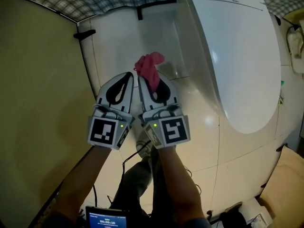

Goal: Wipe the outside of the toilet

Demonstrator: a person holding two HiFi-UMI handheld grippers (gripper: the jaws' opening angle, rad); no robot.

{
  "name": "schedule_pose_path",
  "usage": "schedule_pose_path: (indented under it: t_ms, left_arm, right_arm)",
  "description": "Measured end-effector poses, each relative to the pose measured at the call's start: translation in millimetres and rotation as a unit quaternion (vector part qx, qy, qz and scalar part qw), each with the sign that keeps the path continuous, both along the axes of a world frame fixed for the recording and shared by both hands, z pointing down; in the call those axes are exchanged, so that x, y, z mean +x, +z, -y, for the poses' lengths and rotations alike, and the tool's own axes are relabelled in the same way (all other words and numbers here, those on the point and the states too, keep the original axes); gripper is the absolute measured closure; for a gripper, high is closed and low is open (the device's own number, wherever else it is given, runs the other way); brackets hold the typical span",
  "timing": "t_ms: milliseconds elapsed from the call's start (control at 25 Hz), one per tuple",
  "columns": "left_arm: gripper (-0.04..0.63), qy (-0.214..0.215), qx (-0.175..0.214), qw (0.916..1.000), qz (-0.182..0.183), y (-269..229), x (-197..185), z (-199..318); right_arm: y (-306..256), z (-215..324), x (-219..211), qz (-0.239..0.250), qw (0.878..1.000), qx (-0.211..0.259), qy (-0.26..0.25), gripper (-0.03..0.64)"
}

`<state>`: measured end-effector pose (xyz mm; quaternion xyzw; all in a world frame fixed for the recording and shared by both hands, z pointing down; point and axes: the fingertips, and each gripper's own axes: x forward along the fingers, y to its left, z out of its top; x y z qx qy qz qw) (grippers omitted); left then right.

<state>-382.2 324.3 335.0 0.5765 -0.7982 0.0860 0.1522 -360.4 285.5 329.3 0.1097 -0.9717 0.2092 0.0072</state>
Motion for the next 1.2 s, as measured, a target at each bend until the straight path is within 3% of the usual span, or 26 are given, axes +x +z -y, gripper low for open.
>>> schedule_pose_path:
  t_ms: [360,520,640,920,1080,1200]
  left_arm:
    - [0.583,0.013,-0.005,0.9999,-0.004,58,-98,129]
    - [0.583,0.013,-0.002,0.9999,-0.009,70,-130,172]
    - [0.583,0.023,0.004,0.9997,-0.006,69,-139,186]
    - [0.581,0.078,-0.007,0.9968,-0.015,70,-91,168]
    - [0.583,0.117,0.01,0.9929,-0.02,65,-29,142]
    - [0.583,0.151,0.001,0.9878,-0.037,69,27,118]
  right_arm:
    - [69,171,-130,-0.037,0.996,0.042,0.066,0.532]
    - [95,218,-173,-0.064,0.994,0.045,0.076,0.532]
    - [96,233,-180,-0.07,0.993,0.045,0.084,0.532]
    - [87,204,-98,-0.086,0.988,0.029,0.129,0.532]
    - [91,167,-7,-0.105,0.979,0.035,0.17,0.532]
    - [96,136,61,-0.134,0.972,0.036,0.187,0.532]
